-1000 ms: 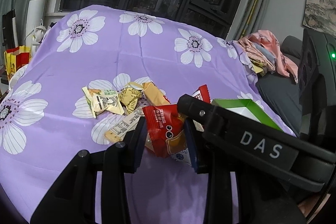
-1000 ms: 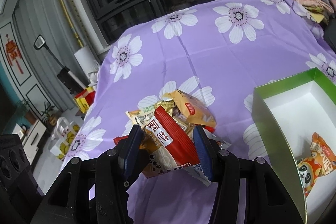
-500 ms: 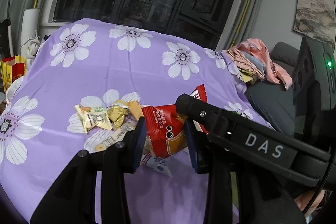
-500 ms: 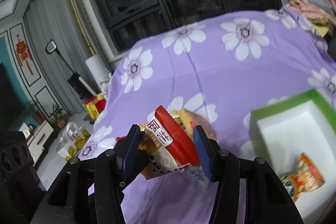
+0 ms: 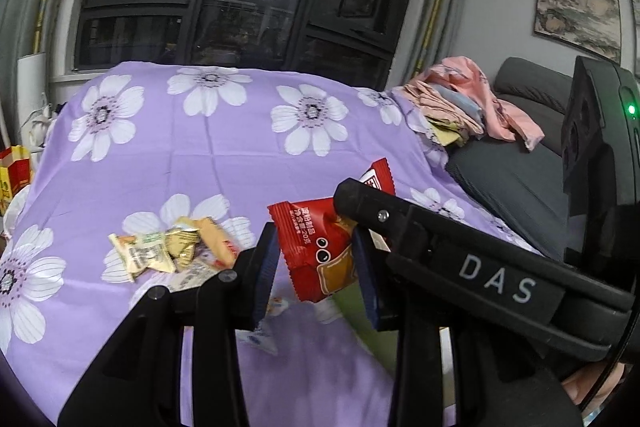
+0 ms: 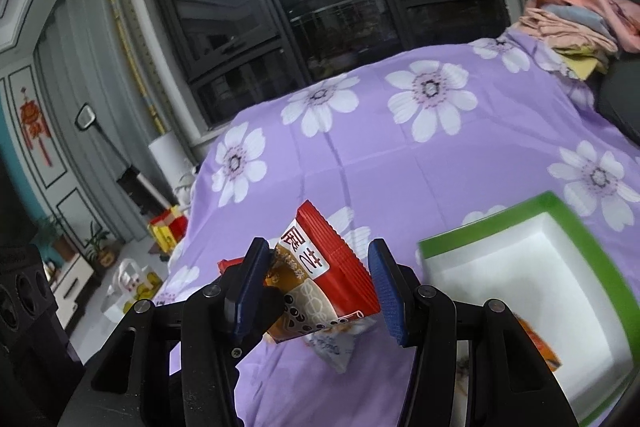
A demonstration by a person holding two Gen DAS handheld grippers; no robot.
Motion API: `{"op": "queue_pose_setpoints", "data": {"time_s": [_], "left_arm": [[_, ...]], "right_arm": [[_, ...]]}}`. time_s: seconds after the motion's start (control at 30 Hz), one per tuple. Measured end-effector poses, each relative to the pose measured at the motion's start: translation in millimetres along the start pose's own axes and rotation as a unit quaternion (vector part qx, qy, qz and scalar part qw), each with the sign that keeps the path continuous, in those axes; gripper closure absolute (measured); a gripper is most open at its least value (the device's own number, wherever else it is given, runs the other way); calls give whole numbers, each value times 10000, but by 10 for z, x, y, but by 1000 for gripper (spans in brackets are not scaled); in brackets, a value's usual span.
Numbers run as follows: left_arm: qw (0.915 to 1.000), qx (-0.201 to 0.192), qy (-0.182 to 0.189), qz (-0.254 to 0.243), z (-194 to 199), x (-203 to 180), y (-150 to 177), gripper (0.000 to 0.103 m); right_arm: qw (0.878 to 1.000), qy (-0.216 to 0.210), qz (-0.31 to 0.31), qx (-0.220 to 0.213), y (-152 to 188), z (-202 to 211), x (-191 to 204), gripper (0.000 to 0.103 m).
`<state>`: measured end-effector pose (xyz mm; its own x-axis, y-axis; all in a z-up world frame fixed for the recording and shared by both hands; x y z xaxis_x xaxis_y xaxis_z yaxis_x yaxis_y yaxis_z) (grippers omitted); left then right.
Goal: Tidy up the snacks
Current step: 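Carry both held bags toward the green-rimmed white box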
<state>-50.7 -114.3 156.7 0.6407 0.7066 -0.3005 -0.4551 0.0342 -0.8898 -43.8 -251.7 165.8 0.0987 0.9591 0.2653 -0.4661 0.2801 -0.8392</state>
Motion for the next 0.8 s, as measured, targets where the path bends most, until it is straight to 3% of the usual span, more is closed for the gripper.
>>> {"op": "queue_pose_setpoints", "data": {"time_s": [0.33, 0.8], "left_arm": [[9990, 213, 276, -283, -243, -390, -97, 67], [9970, 486, 513, -307, -523, -621, -78, 67]], "right_arm": [[9986, 191, -497, -67, -120, 168, -437, 49], [9958, 542, -743, 42, -141, 196, -762, 49]]}}
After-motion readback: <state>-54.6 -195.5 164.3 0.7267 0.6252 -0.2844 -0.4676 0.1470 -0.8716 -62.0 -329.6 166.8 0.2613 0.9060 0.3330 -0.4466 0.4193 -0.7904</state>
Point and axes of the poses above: each gripper's, at about its wrist camera, not at the fingertips, and z roughly against the way its jaws point, x to its left, y to its underside, the point moved 3 cm from there along -z, roughly the way its jaws point, and after that the axes turned 10 degrees about y, right-handed, at the moved point
